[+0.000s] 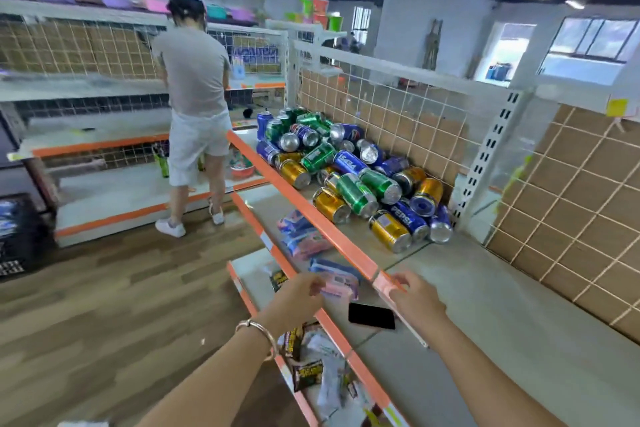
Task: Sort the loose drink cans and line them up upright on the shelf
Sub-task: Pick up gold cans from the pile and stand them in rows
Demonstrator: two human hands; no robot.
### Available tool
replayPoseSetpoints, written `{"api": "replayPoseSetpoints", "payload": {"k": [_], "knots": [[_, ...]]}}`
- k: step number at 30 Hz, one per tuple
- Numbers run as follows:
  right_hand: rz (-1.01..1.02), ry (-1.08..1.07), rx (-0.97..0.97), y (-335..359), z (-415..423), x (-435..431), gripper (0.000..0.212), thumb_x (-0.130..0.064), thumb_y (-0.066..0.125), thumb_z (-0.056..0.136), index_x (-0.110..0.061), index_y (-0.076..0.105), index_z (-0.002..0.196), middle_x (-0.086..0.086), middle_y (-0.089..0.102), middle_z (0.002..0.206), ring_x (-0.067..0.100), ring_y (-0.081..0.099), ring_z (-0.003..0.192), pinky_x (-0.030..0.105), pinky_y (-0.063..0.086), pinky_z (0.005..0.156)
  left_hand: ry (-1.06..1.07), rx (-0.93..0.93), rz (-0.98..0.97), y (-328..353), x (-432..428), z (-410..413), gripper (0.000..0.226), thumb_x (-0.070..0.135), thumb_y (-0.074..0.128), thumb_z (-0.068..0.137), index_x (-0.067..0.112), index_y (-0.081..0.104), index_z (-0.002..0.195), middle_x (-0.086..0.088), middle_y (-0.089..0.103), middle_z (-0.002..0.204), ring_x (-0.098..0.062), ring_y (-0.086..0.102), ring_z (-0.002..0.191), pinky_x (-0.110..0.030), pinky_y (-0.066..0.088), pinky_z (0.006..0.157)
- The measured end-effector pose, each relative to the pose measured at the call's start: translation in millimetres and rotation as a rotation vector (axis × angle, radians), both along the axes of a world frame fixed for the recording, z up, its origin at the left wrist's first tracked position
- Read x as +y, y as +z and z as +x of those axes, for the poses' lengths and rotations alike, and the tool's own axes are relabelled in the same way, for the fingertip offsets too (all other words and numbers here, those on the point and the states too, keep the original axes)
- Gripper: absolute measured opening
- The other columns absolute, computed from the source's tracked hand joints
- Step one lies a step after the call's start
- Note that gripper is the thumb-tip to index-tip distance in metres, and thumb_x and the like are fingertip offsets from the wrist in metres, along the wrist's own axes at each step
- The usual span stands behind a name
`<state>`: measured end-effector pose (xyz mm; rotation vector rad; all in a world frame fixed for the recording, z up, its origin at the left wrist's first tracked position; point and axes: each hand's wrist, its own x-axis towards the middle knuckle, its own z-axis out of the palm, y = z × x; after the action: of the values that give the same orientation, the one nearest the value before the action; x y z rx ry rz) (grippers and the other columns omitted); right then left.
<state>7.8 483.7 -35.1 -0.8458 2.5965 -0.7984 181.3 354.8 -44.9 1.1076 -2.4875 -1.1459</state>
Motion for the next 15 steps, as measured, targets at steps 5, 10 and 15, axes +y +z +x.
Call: {"api": "replayPoseSetpoints", "payload": {"k": [5, 10, 15], "knots": [[-0.017, -0.034, -0.005, 8, -14, -28, 0.039, -0.03, 0.059, 0.085, -0.029, 0.057, 0.125, -0.001, 0.056, 0.131, 0.023, 0.046, 0.126, 0.035, 0.032, 0.103, 0.007, 0.054, 0.039, -4, -24, -17, 0.031, 0.011, 0.052, 0.088, 0.013, 0.058, 0.119, -0.002, 0.057, 0.109, -0.015, 0.054, 0.096, -0.021, 0.043, 0.081], [0.012, -0.036, 0.068, 4, -45, -54, 0.043, -0.021, 0.056, 0.085, -0.026, 0.054, 0.127, 0.004, 0.053, 0.13, 0.027, 0.046, 0.122, 0.04, 0.035, 0.098, -0.034, 0.045, -0.018, 6, -45, -50, 0.038, 0.007, 0.051, 0.085, 0.01, 0.057, 0.123, -0.011, 0.053, 0.117, -0.026, 0.052, 0.109, -0.021, 0.038, 0.085], [-0.035, -0.034, 0.179, 12, -76, -90, 0.05, -0.021, 0.06, 0.077, -0.023, 0.054, 0.127, 0.011, 0.052, 0.124, 0.034, 0.046, 0.117, 0.046, 0.04, 0.097, -0.006, 0.046, -0.078, -1, -86, -90, 0.049, 0.02, 0.053, 0.075, 0.015, 0.057, 0.123, -0.003, 0.051, 0.122, -0.019, 0.052, 0.113, -0.021, 0.039, 0.097]]}}
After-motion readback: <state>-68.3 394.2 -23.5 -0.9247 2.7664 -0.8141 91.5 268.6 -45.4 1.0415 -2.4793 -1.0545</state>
